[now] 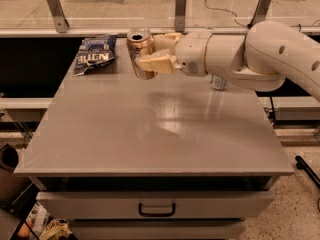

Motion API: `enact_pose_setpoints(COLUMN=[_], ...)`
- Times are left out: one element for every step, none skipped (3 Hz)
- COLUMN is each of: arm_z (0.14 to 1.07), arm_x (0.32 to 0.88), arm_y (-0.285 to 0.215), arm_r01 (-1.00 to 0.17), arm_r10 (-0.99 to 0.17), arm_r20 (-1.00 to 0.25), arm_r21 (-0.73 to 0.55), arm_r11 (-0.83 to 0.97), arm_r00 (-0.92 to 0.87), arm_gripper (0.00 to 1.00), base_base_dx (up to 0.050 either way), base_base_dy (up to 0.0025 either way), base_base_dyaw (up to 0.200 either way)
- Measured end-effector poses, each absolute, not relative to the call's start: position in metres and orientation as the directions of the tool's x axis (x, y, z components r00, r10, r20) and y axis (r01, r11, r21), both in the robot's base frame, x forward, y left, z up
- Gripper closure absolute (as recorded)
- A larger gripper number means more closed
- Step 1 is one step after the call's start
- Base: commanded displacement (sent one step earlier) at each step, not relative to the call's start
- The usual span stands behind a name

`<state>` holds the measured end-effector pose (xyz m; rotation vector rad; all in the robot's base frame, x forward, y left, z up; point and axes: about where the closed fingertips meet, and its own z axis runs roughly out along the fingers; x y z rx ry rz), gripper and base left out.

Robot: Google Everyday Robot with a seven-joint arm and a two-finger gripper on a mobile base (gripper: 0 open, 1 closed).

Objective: Move orange can near blue chip bag

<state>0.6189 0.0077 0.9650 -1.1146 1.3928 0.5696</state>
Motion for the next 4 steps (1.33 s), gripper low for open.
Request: enact_pose_setpoints(arm_z=[0.970,0.983,0.995,1.002], arm_x=[0.619,0.634,0.646,0.662], arm_y=[0.015,0.037,0.065,0.085], arm_r01=[-0.868,-0.872,-0.869,-0.839], arm_r10=[-0.288,-0.289,-0.243,-0.170], arm_r20=[-0.944,-0.941,-0.960,-0.981], arm_r21=[-0.276,-0.285,-0.238,-0.167], arm_r11=[0.414,0.398,0.434,0.518], arm_r00=[0.163,0.175,0.142,0.090], arm_gripper=[1.00,1.00,1.00,1.00], base_base_dx=[0.000,0.000,0.000,0.000], base_base_dy=[0.00000,0.00000,0.00000,0.00000], base_base_dyaw=[0.000,0.000,0.000,0.000])
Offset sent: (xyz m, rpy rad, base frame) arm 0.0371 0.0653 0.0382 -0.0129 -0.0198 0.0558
